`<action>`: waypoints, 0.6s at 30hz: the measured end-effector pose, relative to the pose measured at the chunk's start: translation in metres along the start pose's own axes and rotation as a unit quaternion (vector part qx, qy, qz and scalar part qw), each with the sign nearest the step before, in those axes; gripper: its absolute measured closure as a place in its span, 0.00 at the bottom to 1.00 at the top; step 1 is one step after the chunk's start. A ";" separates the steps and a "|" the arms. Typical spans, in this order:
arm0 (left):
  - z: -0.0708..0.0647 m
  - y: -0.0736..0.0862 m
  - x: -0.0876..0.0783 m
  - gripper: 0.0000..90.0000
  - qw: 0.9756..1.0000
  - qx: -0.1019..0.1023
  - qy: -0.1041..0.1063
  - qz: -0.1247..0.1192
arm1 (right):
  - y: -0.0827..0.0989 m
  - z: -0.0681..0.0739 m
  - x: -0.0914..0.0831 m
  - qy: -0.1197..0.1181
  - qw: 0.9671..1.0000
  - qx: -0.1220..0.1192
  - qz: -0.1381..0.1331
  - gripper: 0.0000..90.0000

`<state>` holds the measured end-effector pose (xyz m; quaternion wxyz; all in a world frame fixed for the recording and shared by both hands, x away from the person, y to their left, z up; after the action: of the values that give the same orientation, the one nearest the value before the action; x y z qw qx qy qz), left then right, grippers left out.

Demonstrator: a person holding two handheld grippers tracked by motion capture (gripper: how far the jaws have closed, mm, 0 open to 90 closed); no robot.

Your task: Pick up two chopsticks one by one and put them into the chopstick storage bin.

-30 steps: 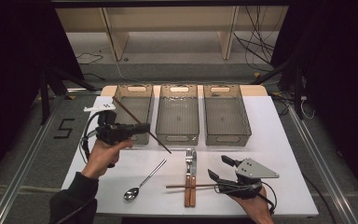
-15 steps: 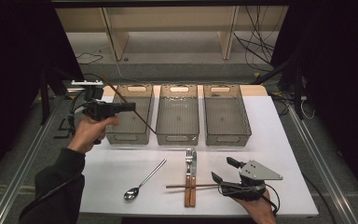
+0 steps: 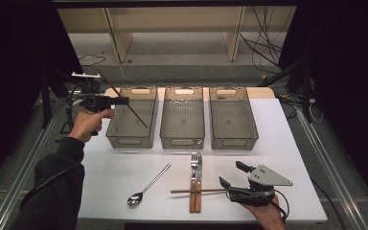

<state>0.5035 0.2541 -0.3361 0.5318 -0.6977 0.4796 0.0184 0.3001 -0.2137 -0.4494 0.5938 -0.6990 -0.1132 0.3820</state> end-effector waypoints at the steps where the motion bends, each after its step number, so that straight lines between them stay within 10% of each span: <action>1: 0.002 0.000 0.002 0.94 1.000 -0.001 -0.005 0.002 | 0.000 0.000 0.000 0.000 1.000 -0.001 0.001 0.26; 18: 0.011 0.004 0.029 0.93 0.998 -0.006 -0.029 0.048 | 0.001 0.001 0.001 -0.001 1.000 -0.004 0.005 0.25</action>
<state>0.5223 0.2437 -0.3594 0.5398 -0.6765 0.4965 0.0667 0.2998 -0.2120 -0.4506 0.5887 -0.7020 -0.1117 0.3850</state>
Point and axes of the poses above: each handheld gripper's, and its own axes: x roughly forward along the jaws, y roughly out of its underside, z roughly to its left, the point moved 1 cm from there along x, roughly forward along the jaws, and after that the axes turned 2 degrees about z, right-handed, at the moved point
